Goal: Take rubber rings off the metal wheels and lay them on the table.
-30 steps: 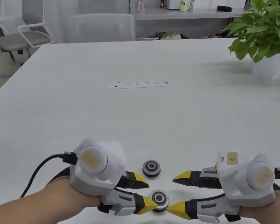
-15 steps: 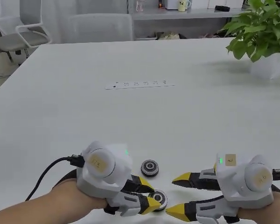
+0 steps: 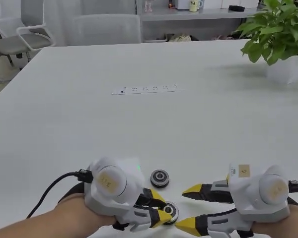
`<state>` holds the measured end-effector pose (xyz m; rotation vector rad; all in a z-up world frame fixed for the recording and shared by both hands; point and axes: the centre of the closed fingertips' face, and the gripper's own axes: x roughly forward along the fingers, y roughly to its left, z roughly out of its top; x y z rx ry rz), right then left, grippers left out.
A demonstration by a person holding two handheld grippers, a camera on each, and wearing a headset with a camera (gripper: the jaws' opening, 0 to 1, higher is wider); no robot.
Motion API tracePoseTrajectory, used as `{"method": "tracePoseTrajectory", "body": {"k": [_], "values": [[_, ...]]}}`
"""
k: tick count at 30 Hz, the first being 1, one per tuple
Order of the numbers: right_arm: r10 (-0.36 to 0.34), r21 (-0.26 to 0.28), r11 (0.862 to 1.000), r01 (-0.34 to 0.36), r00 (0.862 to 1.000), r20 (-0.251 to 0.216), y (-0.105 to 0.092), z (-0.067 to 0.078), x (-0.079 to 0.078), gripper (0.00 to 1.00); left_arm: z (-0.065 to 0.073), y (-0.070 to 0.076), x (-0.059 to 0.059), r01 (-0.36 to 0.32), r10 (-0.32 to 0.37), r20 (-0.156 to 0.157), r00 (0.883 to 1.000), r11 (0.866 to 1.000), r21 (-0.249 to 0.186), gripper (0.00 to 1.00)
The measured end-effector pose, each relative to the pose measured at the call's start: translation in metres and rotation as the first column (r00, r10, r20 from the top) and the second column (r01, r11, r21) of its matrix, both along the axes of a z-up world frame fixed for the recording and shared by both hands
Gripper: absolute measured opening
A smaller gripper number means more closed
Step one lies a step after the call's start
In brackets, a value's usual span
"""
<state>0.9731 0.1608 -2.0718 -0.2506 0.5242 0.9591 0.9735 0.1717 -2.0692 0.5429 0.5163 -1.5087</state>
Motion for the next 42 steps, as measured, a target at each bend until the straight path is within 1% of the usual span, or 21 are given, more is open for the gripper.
{"method": "tracePoseTrajectory", "body": {"k": [1, 2, 3, 6, 9, 16, 21, 25, 30, 33, 38, 42], "values": [[0.001, 0.000, 1.000, -0.001, 1.000, 0.001, 0.001, 0.000, 0.000, 0.38, 0.000, 0.000, 0.000, 0.000, 0.000, 0.006, 1.000, 1.000, 0.000, 0.10], [0.002, 0.001, 1.000, -0.002, 1.000, 0.000, 0.001, 0.000, 0.000, 0.38, 0.000, 0.000, 0.000, -0.003, 0.003, 0.003, 1.000, 1.000, 0.000, 0.09], [0.002, 0.001, 1.000, -0.002, 1.000, 0.001, 0.002, 0.000, 0.000, 0.38, 0.000, 0.000, 0.002, -0.011, 0.011, 0.007, 1.000, 1.000, 0.001, 0.09], [0.004, 0.004, 1.000, -0.004, 1.000, 0.001, 0.003, 0.000, 0.001, 0.38, 0.000, 0.000, 0.001, -0.009, 0.009, 0.010, 1.000, 1.000, -0.002, 0.08], [0.008, 0.005, 1.000, -0.008, 1.000, 0.003, 0.005, 0.000, 0.001, 0.37, 0.001, 0.000, 0.001, -0.009, 0.009, 0.020, 1.000, 1.000, -0.002, 0.08], [0.022, 0.002, 1.000, -0.021, 1.000, -0.002, 0.011, -0.004, 0.001, 0.35, 0.001, 0.000, 0.002, -0.015, 0.015, 0.027, 1.000, 1.000, -0.008, 0.08], [0.027, 0.013, 1.000, -0.026, 1.000, -0.015, 0.015, -0.006, 0.001, 0.33, 0.001, 0.000, 0.002, -0.023, 0.023, 0.028, 0.999, 1.000, -0.014, 0.08], [0.027, 0.015, 1.000, -0.026, 0.999, -0.026, 0.013, -0.012, 0.002, 0.31, 0.001, 0.000, 0.002, -0.024, 0.025, 0.027, 0.999, 1.000, -0.018, 0.08], [0.014, 0.029, 0.999, -0.013, 1.000, -0.027, 0.011, -0.015, 0.005, 0.28, 0.000, -0.001, 0.002, -0.025, 0.025, 0.027, 0.999, 0.999, -0.023, 0.08], [0.020, 0.023, 1.000, -0.020, 0.999, -0.027, 0.010, -0.018, 0.005, 0.27, 0.000, -0.001, 0.002, -0.025, 0.026, 0.027, 0.999, 0.999, -0.024, 0.08], [0.025, 0.029, 0.999, -0.025, 0.999, -0.028, 0.012, -0.018, 0.005, 0.26, 0.001, -0.001, 0.002, -0.027, 0.028, 0.028, 0.999, 0.999, -0.027, 0.08], [0.016, 0.032, 0.999, -0.015, 0.999, -0.029, 0.011, -0.018, 0.004, 0.26, 0.000, -0.001, 0.002, -0.028, 0.028, 0.030, 0.999, 0.999, -0.027, 0.08]]}}
